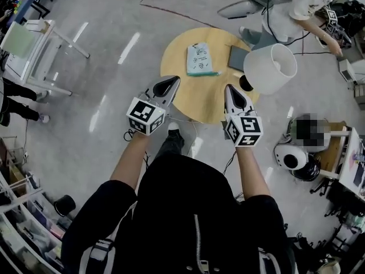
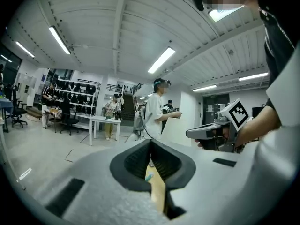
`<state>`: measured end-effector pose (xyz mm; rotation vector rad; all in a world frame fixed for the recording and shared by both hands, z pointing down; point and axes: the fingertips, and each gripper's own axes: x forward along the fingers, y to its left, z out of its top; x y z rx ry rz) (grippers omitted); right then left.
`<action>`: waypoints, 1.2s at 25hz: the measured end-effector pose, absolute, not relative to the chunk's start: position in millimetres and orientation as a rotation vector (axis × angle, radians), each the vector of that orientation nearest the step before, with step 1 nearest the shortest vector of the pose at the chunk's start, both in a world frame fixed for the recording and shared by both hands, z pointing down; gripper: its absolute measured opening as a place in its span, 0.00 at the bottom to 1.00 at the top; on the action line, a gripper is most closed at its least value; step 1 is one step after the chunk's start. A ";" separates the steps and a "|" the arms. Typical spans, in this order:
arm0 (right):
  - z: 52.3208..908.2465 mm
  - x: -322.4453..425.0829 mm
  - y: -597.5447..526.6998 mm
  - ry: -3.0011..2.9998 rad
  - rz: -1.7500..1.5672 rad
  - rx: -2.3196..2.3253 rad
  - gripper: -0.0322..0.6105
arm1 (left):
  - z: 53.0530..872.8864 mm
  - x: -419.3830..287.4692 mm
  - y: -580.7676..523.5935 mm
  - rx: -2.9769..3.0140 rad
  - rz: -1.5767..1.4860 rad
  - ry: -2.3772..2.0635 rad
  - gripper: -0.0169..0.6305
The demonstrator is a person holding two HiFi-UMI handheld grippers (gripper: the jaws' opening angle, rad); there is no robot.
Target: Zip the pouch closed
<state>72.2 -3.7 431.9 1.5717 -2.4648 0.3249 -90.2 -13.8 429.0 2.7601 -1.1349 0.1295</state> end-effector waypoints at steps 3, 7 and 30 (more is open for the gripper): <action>437.0 68.0 -38.7 -2.432 0.336 1.599 0.06 | 434.6 -91.9 -51.9 2.781 0.149 -1.076 0.03; 445.9 66.6 -66.8 -2.396 0.368 1.658 0.06 | 447.7 -92.0 -90.1 2.791 0.184 -1.005 0.03; 504.8 128.6 -130.3 -2.263 0.542 1.747 0.06 | 507.5 8.4 -192.5 2.767 0.338 -0.739 0.03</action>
